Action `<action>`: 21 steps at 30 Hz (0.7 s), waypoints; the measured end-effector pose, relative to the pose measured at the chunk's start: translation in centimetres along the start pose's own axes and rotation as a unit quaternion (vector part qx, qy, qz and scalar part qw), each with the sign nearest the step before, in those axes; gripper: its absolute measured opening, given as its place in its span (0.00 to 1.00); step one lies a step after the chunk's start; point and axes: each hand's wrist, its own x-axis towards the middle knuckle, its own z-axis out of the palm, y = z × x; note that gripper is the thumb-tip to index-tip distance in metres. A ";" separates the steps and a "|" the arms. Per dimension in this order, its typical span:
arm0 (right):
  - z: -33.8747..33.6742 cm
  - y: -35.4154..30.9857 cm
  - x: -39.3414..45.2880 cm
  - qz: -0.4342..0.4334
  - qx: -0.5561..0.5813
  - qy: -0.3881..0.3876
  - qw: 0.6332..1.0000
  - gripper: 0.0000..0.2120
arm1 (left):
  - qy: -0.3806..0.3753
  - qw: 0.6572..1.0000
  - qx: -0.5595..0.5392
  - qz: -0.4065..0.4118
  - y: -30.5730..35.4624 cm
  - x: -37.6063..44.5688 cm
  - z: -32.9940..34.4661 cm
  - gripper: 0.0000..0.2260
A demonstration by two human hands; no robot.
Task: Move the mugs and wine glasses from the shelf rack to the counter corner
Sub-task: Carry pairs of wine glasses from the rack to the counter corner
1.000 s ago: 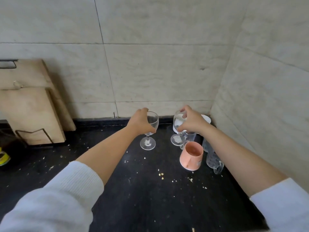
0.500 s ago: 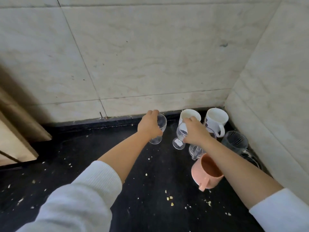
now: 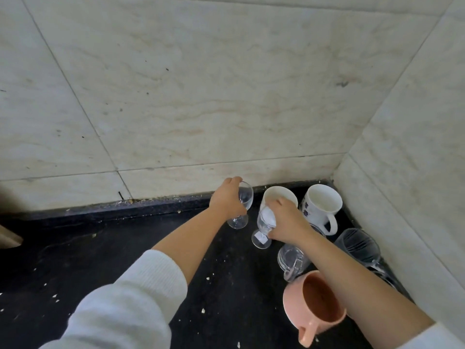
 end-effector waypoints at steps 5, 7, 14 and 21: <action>0.3 0.3 0.2 -0.005 0.001 -0.020 1.000 0.35 | -0.014 1.000 0.003 0.016 0.4 1.0 0.9 0.39; 0.4 0.5 0.3 -0.007 0.001 -0.019 1.000 0.35 | -0.018 0.999 0.013 0.024 0.6 1.1 1.1 0.38; 0.4 0.6 -0.2 -0.020 0.006 -0.037 0.999 0.39 | -0.047 0.999 0.022 -0.006 1.1 1.4 0.9 0.41; -1.9 -1.0 -2.6 -0.040 -0.018 -0.012 0.999 0.30 | 0.007 0.994 0.046 -0.100 -0.4 -4.1 -1.4 0.29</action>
